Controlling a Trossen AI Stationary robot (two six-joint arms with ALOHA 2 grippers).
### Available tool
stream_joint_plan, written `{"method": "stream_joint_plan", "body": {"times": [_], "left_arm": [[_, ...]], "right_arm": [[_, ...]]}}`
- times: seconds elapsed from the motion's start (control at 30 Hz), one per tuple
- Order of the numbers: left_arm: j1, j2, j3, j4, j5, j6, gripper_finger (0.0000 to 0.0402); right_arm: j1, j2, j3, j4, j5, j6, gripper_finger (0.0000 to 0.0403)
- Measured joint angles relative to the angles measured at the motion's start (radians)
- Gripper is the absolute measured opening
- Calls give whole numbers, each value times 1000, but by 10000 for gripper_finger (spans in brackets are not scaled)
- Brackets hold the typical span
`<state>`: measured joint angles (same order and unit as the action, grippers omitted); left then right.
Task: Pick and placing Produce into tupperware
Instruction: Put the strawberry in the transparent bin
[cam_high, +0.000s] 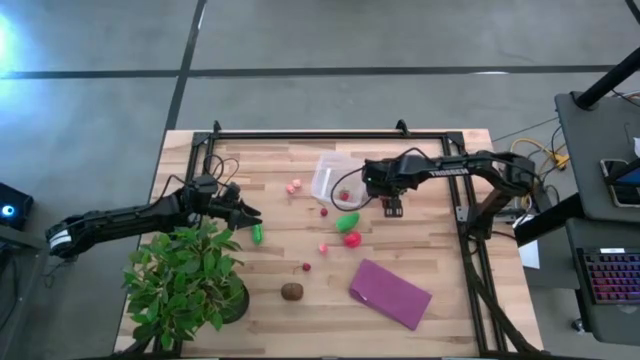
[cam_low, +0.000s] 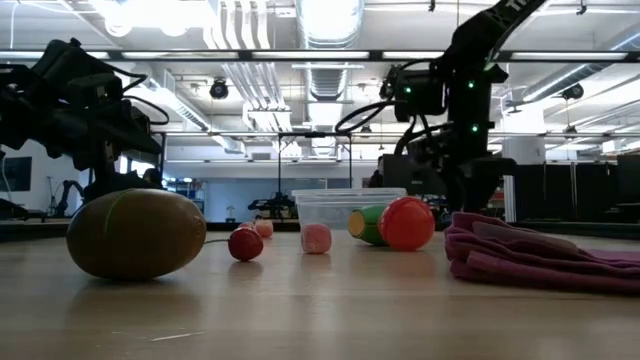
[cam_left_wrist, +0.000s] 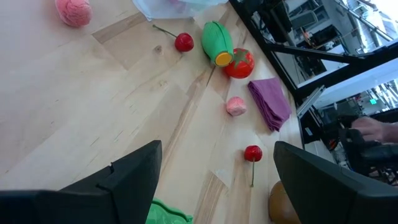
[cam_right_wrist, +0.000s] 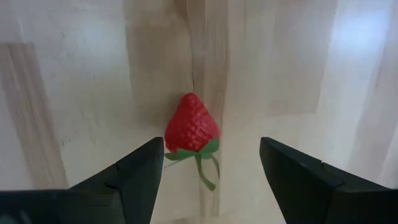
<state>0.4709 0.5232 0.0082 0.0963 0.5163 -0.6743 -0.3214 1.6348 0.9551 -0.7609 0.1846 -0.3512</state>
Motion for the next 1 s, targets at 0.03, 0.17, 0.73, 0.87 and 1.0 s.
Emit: {"method": "stream_joint_plan", "body": {"times": [0.03,0.17,0.73,0.87,1.0], "left_arm": [[0,0,0,0,0,0,295],[0,0,0,0,0,0,295],[0,0,0,0,0,0,295],[0,0,0,0,0,0,295],[0,0,0,0,0,0,295]], "right_arm": [[0,-10,-11,12,0,-12,258],[0,-44,-48,71,-1,-41,258],[0,-47,-158,225,-52,-27,258],[-11,-47,-158,250,-29,-32,250],[-27,-47,-158,249,-23,-33,222]]}}
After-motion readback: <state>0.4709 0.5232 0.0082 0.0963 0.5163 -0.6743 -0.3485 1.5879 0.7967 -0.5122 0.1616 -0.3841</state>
